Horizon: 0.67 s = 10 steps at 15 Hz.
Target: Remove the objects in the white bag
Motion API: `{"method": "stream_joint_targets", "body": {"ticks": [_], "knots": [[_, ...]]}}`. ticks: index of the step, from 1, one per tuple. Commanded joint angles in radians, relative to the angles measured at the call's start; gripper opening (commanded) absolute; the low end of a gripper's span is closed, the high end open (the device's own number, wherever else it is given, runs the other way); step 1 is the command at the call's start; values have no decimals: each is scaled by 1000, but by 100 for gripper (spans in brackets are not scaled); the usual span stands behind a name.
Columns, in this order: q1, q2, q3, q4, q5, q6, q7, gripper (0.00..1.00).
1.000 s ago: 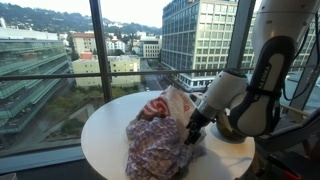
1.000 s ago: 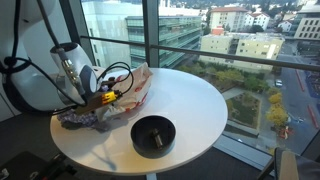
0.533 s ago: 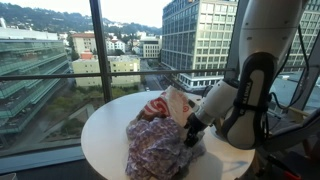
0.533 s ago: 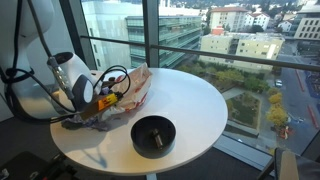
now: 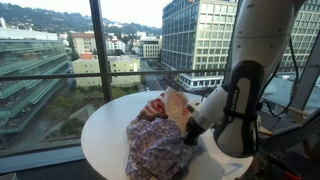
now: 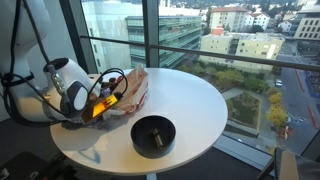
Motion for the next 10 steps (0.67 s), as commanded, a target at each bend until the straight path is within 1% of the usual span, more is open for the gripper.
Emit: {"method": "stream_joint_targets", "body": {"ticks": [1,3,5,6,8,10], "knots": [[120,37,-104,16,165,47,-174,8],[173,55,-163,23,259,65,-256,4],[203,70,-210,34,343,92,-311,1],[208,74,-229,43,379,106,-330,5],[204,77,-256,63,441,128,-359,7],[190,85,-280,95,494,145,-389,6]]}}
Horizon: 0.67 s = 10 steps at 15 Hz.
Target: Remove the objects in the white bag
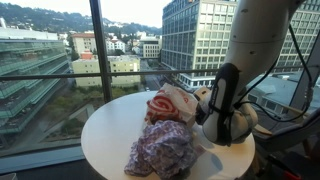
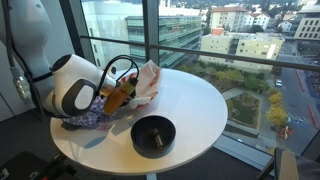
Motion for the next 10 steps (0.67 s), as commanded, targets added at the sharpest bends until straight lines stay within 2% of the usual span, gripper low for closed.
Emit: {"method": "stream_joint_targets", "body": {"ticks": [1,2,7,10], "knots": [[-12,32,-59,70,104,48,-75,7],[9,49,-107,88,117,39,-72,6],[23,123,-248,166,246,26,-127,6],[46,137,-288,170,331,4,-149,6]]}}
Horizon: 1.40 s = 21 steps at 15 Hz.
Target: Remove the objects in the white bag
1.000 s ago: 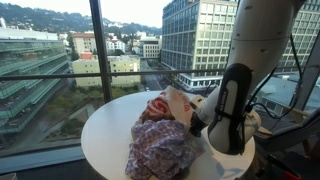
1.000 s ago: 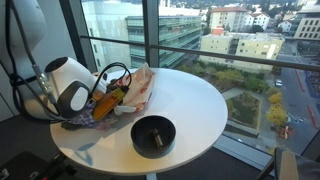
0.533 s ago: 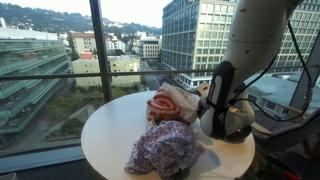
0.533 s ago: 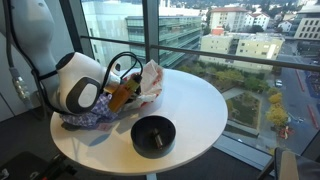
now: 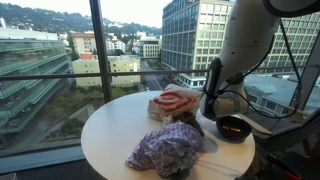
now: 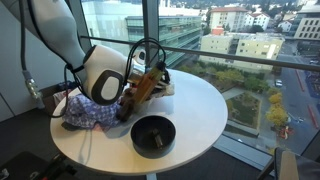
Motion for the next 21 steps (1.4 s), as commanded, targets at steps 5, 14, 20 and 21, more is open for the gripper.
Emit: {"method": "stream_joint_targets", "body": {"ticks": [5,14,20,21], "knots": [[129,20,-58,0,215,-25,-67,5],[387,-35,-208,-33,806,-453,-254,69],[488,-146,-332,-61,617,-715,-99,100],[507,-167,-341,-56,583,-705,-61,100]]}}
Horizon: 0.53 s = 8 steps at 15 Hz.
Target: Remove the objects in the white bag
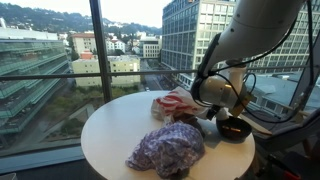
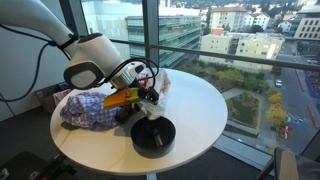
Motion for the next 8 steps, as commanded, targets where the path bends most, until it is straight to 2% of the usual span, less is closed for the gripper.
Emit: {"method": "stream_joint_targets", "body": {"ticks": [1,5,6,8], "knots": [[130,-107,-112,-11,-67,-28,35,100],[234,-161,-174,10,-78,18,-7,100],[258,-175,-189,10,-84,9,-7,100],[303,-214,-228,-3,-112,-87,20,100]]}}
